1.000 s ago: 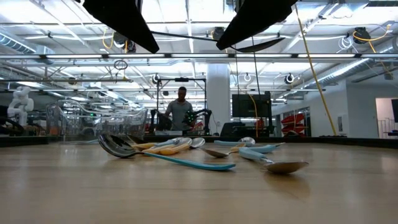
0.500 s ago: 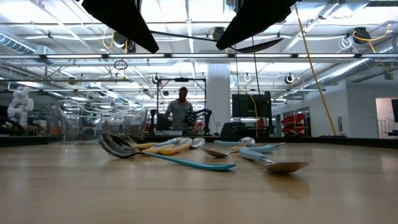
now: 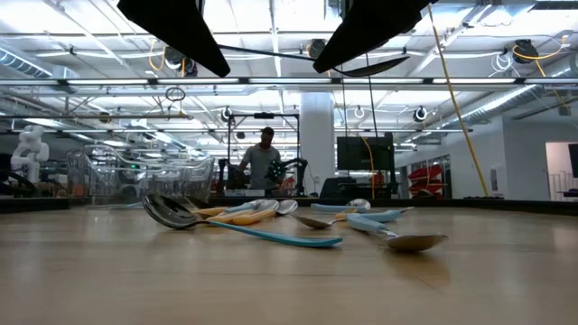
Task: Sort silverware by color (type)
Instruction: Put the blue spoon into the top left transparent bin
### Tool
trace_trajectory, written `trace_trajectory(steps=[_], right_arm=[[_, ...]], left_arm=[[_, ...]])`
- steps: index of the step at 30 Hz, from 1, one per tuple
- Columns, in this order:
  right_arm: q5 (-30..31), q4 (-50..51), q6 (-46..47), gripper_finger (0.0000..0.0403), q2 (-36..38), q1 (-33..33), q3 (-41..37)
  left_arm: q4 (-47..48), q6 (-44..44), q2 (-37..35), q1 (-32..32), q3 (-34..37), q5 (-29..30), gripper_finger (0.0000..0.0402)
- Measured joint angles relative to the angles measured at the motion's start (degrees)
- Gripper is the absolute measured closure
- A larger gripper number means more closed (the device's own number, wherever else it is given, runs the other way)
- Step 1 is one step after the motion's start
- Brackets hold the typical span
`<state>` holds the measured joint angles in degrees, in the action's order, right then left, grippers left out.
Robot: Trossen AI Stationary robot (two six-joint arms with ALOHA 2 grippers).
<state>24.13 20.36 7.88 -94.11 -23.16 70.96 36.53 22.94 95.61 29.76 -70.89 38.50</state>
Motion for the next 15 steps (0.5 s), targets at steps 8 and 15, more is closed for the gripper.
trace_trajectory(steps=[8, 15], right_arm=[[-0.7, -0.3, 0.0, 0.0299, 0.0, 0.0, 0.0], [-0.5, -2.1, -0.9, 0.0209, 0.0, -0.1, 0.6]], left_arm=[[0.1, 0.1, 0.0, 0.0, 0.0, 0.0, 0.0321], [0.2, 0.7, 0.0, -0.1, 0.0, 0.1, 0.0322]])
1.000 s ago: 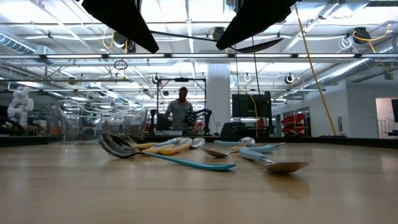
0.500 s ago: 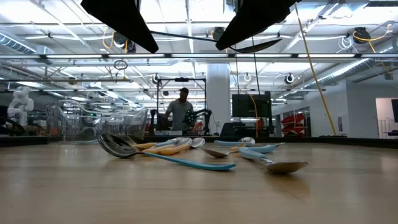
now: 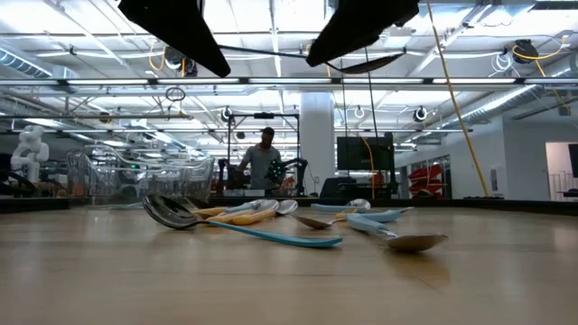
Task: Sort silverware by color (type)
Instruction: Put the blue spoon into the top left transparent bin
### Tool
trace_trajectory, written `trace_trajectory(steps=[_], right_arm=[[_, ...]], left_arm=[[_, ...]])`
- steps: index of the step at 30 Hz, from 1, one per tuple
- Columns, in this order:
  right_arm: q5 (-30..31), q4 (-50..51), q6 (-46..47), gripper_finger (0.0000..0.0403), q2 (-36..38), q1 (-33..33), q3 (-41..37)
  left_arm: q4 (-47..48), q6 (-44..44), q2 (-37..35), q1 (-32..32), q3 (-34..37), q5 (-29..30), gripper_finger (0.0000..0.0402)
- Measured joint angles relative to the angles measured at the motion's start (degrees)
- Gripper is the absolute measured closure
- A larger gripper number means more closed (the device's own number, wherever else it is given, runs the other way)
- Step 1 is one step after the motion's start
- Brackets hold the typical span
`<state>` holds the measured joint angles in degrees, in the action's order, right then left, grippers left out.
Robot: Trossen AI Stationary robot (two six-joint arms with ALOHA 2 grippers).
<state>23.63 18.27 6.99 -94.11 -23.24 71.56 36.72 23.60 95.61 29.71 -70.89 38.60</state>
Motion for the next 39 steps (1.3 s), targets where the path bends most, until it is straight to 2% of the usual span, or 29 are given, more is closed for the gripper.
trace_trajectory(steps=[4, 9, 16, 24, 33, 39], right_arm=[[0.1, 0.1, -0.8, 0.0179, 0.1, 0.0, 2.7], [0.1, 1.5, -2.4, 0.0164, 0.1, 0.0, 5.3], [0.2, 8.4, -2.0, 0.0167, 0.6, -0.3, 6.9], [0.7, 17.2, 4.3, 0.018, 0.9, -3.7, 6.9], [13.4, 13.8, 6.1, 0.0194, 0.9, -12.1, 3.5], [14.2, 9.3, 4.7, 0.02, 0.9, -14.0, 1.9]], left_arm=[[0.1, 0.5, 0.0, -0.1, 0.0, -0.1, 0.0322], [0.8, 1.1, 0.0, -0.1, 0.0, -0.6, 0.0322], [1.3, 1.4, 0.0, 0.0, 0.0, -0.8, 0.0322], [4.1, 2.1, 0.0, 0.0, 0.0, -0.2, 0.0322], [7.1, 2.4, 0.0, -1.8, 0.0, 0.2, 0.0321], [9.7, 3.3, 0.0, -4.2, 0.0, 0.2, 0.0321]])
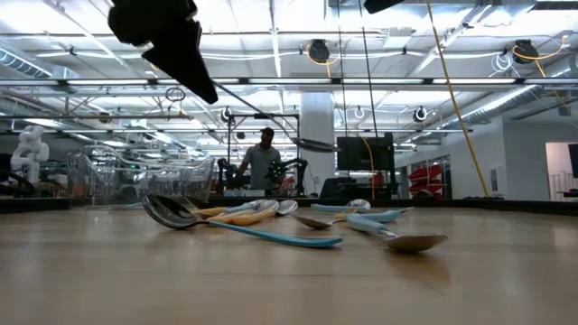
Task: Sort silverware by color (type)
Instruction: Put the blue spoon into the top left transparent bin
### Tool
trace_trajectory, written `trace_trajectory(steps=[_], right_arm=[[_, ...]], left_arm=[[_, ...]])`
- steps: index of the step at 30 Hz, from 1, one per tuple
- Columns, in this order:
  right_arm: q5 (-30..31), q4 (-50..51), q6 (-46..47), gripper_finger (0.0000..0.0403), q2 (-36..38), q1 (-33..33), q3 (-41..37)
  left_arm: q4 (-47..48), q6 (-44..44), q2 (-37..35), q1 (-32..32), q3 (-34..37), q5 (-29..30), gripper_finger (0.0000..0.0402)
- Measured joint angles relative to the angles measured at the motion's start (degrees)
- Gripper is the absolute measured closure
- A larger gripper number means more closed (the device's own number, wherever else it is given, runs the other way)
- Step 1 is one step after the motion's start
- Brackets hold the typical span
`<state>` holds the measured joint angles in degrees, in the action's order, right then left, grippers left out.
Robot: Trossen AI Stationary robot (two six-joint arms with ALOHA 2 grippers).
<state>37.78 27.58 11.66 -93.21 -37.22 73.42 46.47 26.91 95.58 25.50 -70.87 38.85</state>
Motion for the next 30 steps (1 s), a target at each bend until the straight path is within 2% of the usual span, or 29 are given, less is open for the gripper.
trace_trajectory(steps=[6, 11, 19, 22, 30], right_arm=[[-0.2, 0.0, 0.1, 0.0207, 0.0, -0.4, -1.3], [-0.3, 0.1, 1.8, 0.0212, 0.0, -0.4, -2.5], [-0.4, 0.0, 2.4, 0.0222, 0.0, -0.8, -2.9], [-0.3, 0.0, 2.2, 0.0225, 0.0, -0.9, -2.9], [-0.3, -0.1, 0.4, 0.0228, 0.0, -0.8, -2.9]], left_arm=[[5.5, 7.4, -2.8, -2.8, 0.0, -1.3, 0.0321], [8.7, 9.2, -7.4, -3.3, 0.0, -1.3, 0.0321], [16.3, 14.0, -14.1, -4.8, 0.0, 2.2, 0.0325], [17.5, 14.0, -14.3, -5.4, 0.0, 2.7, 0.0337], [18.1, 13.5, -14.3, -6.6, 0.0, 2.7, 0.0337]])
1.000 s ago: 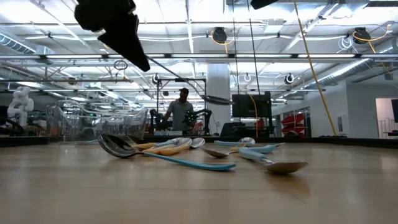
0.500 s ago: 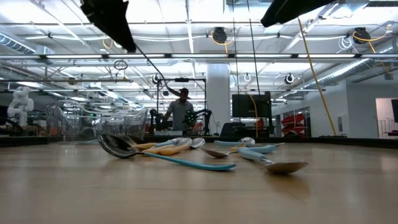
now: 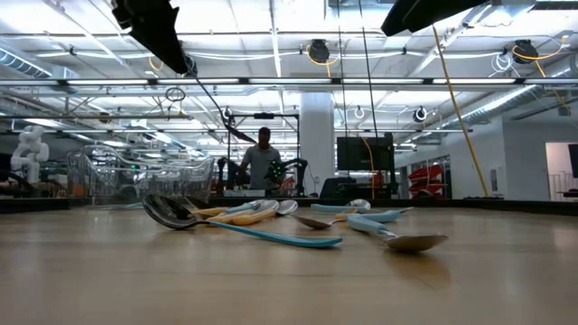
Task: Sort silverware by color (type)
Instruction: Put the blue spoon into the top left transparent bin
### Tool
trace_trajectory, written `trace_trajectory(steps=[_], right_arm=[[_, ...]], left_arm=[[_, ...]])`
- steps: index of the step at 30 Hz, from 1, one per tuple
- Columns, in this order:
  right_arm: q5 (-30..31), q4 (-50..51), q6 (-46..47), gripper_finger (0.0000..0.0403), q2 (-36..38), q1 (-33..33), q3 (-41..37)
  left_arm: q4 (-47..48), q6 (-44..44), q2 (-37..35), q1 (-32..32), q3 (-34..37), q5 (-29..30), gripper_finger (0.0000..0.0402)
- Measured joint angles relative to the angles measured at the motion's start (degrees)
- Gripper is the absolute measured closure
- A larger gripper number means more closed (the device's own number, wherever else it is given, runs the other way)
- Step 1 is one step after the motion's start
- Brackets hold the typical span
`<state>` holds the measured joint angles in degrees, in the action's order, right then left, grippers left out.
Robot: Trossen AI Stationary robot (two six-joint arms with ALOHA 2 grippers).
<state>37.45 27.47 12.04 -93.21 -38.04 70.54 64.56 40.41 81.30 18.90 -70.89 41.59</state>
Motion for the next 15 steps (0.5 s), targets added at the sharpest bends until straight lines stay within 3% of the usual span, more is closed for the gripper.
trace_trajectory(steps=[15], right_arm=[[0.3, -0.6, -4.1, 0.0227, 0.0, 0.2, 0.0]], left_arm=[[9.4, 2.5, -2.9, -9.1, 0.0, -0.9, 0.0337]])
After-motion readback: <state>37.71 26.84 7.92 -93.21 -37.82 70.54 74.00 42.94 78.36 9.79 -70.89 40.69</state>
